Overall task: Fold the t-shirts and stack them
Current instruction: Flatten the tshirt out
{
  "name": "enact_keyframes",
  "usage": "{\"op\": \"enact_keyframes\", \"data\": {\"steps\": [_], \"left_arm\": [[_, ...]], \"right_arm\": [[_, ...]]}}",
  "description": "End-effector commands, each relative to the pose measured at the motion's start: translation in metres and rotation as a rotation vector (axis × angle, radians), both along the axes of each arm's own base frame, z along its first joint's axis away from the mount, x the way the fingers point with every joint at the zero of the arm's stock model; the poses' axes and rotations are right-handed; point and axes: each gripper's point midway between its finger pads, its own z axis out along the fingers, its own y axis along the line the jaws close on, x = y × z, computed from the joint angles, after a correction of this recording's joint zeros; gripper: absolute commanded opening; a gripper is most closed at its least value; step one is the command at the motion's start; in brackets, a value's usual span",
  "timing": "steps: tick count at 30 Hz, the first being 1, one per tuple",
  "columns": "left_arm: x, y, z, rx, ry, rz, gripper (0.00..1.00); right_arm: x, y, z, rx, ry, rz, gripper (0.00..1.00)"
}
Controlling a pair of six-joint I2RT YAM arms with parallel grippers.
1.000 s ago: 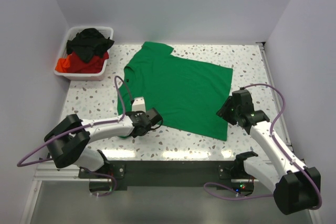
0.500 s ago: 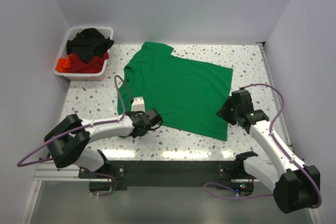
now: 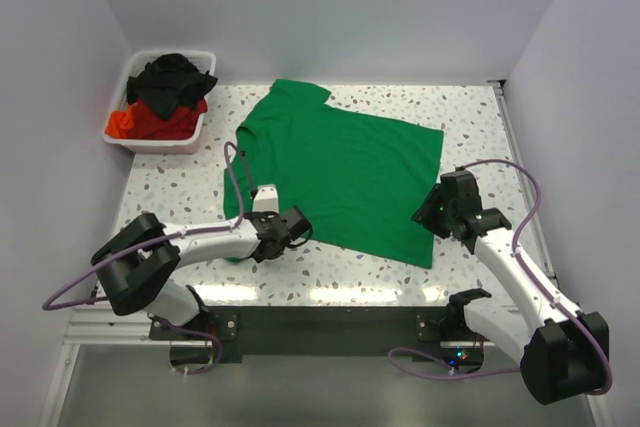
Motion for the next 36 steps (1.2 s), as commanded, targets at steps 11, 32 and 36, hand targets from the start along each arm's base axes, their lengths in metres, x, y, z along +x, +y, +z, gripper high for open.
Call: {"op": "enact_keyframes", "data": {"steps": [11, 32, 36], "left_arm": [[0.015, -0.01, -0.004, 0.006, -0.022, -0.002, 0.12], [-0.022, -0.021, 0.044, -0.106, -0.041, -0.057, 0.0], [-0.045, -0.029, 0.042, -0.11, -0.001, -0.102, 0.0]], "right_arm": [[0.012, -0.001, 0.014, -0.011, -0.045, -0.013, 0.42], [0.01, -0.001, 0.013, 0.0, -0.048, -0.019, 0.4], [0.008, -0.002, 0.016, -0.003, -0.058, -0.023, 0.4]]}}
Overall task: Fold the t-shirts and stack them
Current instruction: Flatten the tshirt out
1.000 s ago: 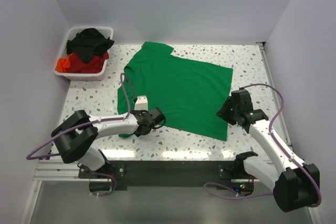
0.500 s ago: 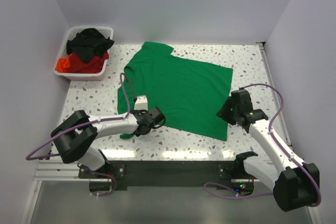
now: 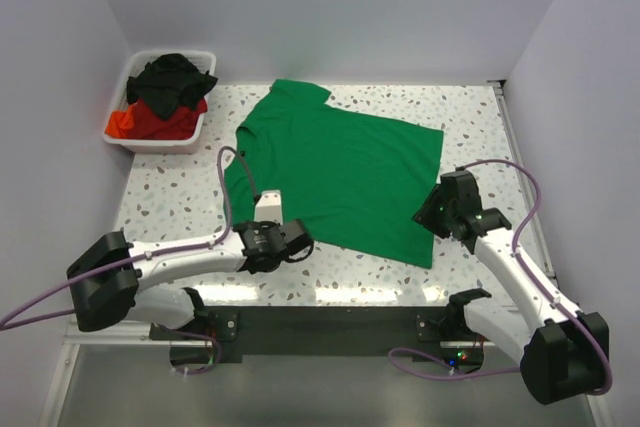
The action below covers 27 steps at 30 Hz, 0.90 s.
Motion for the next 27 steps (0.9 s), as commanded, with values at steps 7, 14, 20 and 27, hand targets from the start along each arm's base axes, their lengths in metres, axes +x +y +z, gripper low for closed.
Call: {"op": "enact_keyframes", "data": {"steps": [7, 14, 20, 27], "left_arm": [[-0.059, -0.017, 0.007, -0.026, 0.059, -0.051, 0.0], [-0.081, -0.019, -0.008, -0.002, 0.099, -0.067, 0.0], [-0.075, -0.021, 0.02, 0.012, -0.019, -0.045, 0.0], [-0.073, -0.013, 0.04, -0.022, -0.093, 0.014, 0.0]], "right_arm": [[0.004, -0.002, 0.018, -0.002, -0.067, -0.017, 0.39], [0.002, -0.002, 0.018, 0.003, -0.069, -0.01, 0.39], [0.001, -0.002, 0.018, 0.002, -0.065, -0.005, 0.38], [-0.001, -0.001, 0.015, 0.006, -0.06, -0.004, 0.38]]}}
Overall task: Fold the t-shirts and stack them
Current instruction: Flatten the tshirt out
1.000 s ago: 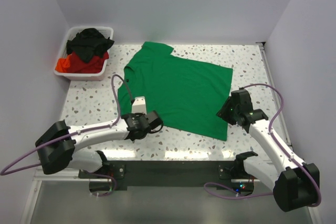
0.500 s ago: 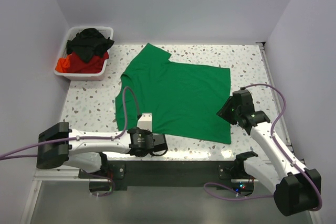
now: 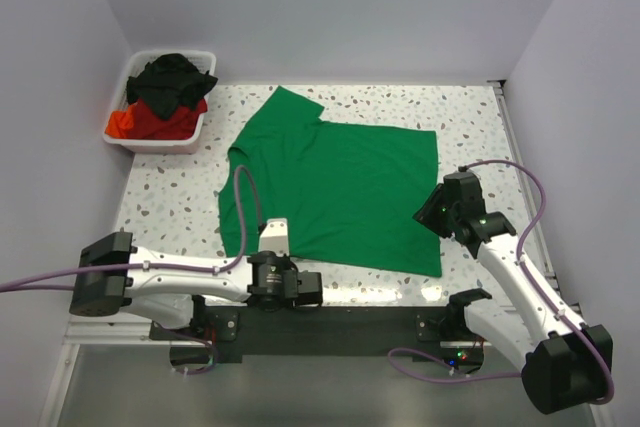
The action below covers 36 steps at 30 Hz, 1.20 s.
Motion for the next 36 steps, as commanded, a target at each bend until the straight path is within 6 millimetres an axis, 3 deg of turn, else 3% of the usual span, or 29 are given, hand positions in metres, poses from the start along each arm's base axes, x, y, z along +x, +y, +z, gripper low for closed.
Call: {"op": "enact_keyframes", "data": {"steps": [1, 7, 14, 16, 19, 23, 30, 36], "left_arm": [[0.008, 0.013, 0.021, -0.007, -0.091, 0.069, 0.0], [0.001, 0.008, 0.013, 0.035, -0.07, 0.002, 0.0], [-0.016, -0.039, -0.015, 0.043, -0.002, -0.226, 0.01], [-0.024, -0.047, -0.019, 0.061, 0.007, -0.284, 0.07], [-0.031, -0.05, -0.015, 0.061, -0.001, -0.311, 0.26], [-0.031, -0.031, -0.002, 0.028, -0.015, -0.251, 0.49], [-0.006, 0.018, 0.032, -0.102, -0.152, 0.049, 0.59], [0.029, 0.052, 0.023, -0.028, -0.158, 0.223, 0.61]], "right_arm": [[0.0, -0.001, 0.002, -0.006, -0.012, -0.005, 0.38], [-0.001, -0.002, 0.001, -0.006, -0.012, -0.009, 0.38], [-0.001, -0.002, 0.001, -0.005, -0.012, -0.012, 0.38], [-0.001, -0.002, 0.0, -0.006, -0.008, -0.014, 0.38], [-0.002, -0.004, -0.002, -0.015, 0.004, -0.021, 0.38], [-0.002, -0.005, -0.003, -0.026, 0.016, -0.02, 0.42], [0.002, -0.003, 0.0, -0.053, 0.018, 0.011, 0.47], [0.003, 0.008, -0.012, -0.047, 0.062, 0.061, 0.47]]}}
